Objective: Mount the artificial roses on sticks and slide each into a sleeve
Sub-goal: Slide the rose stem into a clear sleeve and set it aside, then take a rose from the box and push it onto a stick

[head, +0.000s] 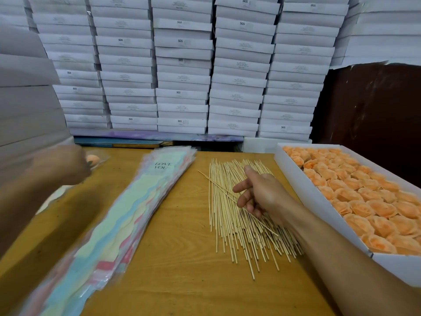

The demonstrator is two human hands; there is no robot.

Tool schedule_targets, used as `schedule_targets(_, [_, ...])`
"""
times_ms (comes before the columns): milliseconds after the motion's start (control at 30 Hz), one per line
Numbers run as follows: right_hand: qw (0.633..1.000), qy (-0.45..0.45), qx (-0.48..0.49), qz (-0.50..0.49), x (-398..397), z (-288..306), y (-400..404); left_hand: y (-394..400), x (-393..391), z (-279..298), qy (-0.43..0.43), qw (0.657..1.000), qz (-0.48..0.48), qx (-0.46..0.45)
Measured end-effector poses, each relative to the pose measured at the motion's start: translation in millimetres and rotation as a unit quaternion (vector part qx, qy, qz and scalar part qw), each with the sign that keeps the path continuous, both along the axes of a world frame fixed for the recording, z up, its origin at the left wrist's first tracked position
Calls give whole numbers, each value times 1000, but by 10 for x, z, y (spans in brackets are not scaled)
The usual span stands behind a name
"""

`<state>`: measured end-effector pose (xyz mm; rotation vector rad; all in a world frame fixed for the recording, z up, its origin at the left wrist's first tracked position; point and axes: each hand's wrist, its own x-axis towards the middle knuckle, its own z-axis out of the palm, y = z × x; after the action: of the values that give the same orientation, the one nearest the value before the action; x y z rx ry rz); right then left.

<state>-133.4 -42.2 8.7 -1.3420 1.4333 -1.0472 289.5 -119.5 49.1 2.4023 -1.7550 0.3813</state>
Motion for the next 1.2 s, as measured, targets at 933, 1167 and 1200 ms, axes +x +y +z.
schedule_targets(933, [962, 242, -127, -20, -50, -12, 1, 529, -3033, -745, 297, 911, -276, -76])
schedule_targets(1167, [933, 341, -118, -4, -32, 69, 89, 528, -3032, -715, 298, 915, -265, -55])
schedule_targets(1200, [931, 346, -116, -3, -32, 75, 96, 524, -3030, -714, 298, 916, -263, -51])
